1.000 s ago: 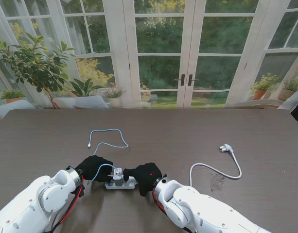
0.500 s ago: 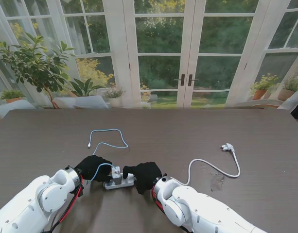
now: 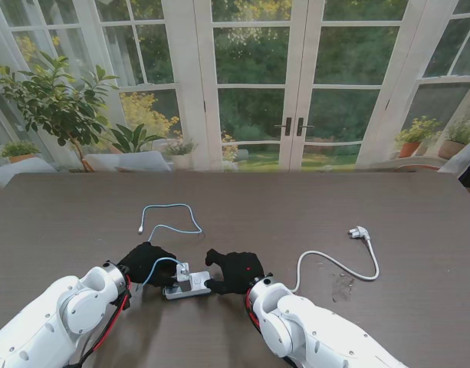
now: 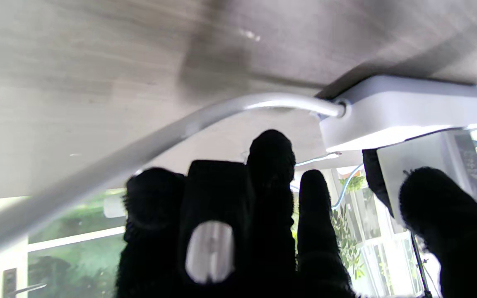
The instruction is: Set up the charging station
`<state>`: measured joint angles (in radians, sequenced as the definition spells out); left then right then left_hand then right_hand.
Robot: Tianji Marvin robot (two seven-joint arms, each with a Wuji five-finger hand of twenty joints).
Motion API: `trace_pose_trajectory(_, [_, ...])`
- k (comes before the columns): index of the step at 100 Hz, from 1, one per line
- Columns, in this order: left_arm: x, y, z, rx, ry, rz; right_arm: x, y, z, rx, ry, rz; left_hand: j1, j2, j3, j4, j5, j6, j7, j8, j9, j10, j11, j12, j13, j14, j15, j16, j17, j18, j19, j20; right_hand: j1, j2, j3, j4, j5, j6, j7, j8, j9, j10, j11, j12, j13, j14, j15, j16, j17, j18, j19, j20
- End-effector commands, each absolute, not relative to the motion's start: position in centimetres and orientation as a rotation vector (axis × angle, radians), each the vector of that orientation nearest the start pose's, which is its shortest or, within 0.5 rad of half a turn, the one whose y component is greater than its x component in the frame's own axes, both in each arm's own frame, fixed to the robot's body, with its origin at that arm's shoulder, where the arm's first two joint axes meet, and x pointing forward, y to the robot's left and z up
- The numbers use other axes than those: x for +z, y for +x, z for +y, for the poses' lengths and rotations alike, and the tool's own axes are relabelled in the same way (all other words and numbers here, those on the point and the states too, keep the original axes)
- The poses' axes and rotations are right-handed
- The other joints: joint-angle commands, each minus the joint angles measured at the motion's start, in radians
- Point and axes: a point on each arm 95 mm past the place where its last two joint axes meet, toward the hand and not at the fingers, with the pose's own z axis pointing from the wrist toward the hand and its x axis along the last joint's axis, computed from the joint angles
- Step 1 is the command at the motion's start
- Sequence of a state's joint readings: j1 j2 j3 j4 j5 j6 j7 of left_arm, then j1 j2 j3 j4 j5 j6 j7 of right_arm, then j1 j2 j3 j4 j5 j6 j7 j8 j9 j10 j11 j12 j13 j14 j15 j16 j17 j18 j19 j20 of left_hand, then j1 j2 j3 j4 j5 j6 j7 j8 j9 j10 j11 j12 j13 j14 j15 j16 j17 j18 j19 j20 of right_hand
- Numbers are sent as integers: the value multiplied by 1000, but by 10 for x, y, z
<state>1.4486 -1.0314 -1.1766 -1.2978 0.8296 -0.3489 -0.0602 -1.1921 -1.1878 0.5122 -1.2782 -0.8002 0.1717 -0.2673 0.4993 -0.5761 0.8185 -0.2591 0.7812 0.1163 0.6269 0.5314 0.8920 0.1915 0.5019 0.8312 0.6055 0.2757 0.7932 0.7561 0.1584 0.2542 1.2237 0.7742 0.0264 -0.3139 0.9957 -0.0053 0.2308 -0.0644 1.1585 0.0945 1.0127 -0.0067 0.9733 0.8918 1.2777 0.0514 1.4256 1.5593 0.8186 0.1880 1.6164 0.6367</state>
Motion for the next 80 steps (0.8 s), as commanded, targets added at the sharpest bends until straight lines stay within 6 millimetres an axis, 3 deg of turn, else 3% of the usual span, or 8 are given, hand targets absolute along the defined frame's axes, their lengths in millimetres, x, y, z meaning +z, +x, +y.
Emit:
trace_pose_trajectory(1, [-401, 404, 53, -1466, -1373, 1838, -387, 394, 162, 1632, 1098, 1689, 35, -43, 53, 109, 0, 23, -147, -57, -43, 16, -121, -133, -53, 21, -153, -99, -49, 0, -66, -51, -41, 30, -53, -26, 15, -36, -692, -10, -46, 22, -45, -46, 34, 45, -61, -819, -31, 15, 17, -2])
trace_pose_trajectory(9, [-395, 405, 54, -1469, -1360, 1816, -382, 395, 162, 1647, 1099, 1662, 9, -28, 24, 110, -25, 34, -312, -128, -77, 20, -216, -254, -94, 13, -273, -173, -77, -6, -152, -101, -47, 45, -91, -29, 49, -60, -715, -14, -79, 33, -120, -114, -3, 58, -131, -839, -54, 22, -10, -3])
trace_pose_trajectory(21, [-387, 406, 56, -1477, -1350, 1780, -377, 396, 162, 1667, 1105, 1630, -1, 6, -28, 113, -46, 34, -404, -163, -104, 19, -282, -347, -124, 7, -361, -226, -103, -16, -249, -150, -47, 54, -120, -31, 84, -83, -736, -13, -108, 41, -189, -192, -46, 74, -219, -859, -82, 37, -54, -10])
trace_pose_trajectory(33, [-378, 407, 58, -1483, -1333, 1754, -372, 397, 161, 1680, 1112, 1604, 0, 14, -42, 116, -61, 32, -431, -178, -127, 17, -319, -393, -152, -3, -423, -271, -121, -27, -337, -195, -46, 55, -127, -31, 110, -87, -739, -6, -138, 47, -256, -255, -86, 89, -306, -880, -107, 49, -92, -19])
trace_pose_trajectory(57, [-365, 411, 59, -1500, -1313, 1718, -365, 400, 156, 1686, 1116, 1570, 12, 36, -11, 119, -56, 30, -434, -183, -126, 15, -328, -416, -156, -8, -439, -287, -115, -34, -349, -203, -47, 64, -131, -33, 119, -87, -741, 1, -150, 49, -287, -301, -109, 97, -379, -895, -127, 60, -138, -32])
trace_pose_trajectory(72, [-359, 413, 60, -1517, -1322, 1651, -361, 400, 151, 1701, 1138, 1536, 25, 170, -62, 126, -73, 20, -447, -194, -151, 7, -350, -456, -184, -24, -474, -326, -121, -42, -405, -245, -35, 55, -113, -35, 160, -112, -727, 19, -191, 47, -378, -392, -195, 116, -680, -987, -191, 108, -330, -110])
trace_pose_trajectory(80, [-355, 414, 61, -1530, -1333, 1611, -358, 401, 149, 1738, 1152, 1503, 16, 199, -93, 129, -82, 19, -454, -201, -166, 4, -359, -473, -196, -28, -484, -340, -126, -47, -427, -262, -17, 32, -66, -42, 214, -134, -671, 53, -206, 45, -416, -437, -241, 102, -826, -1030, -213, 120, -407, -141])
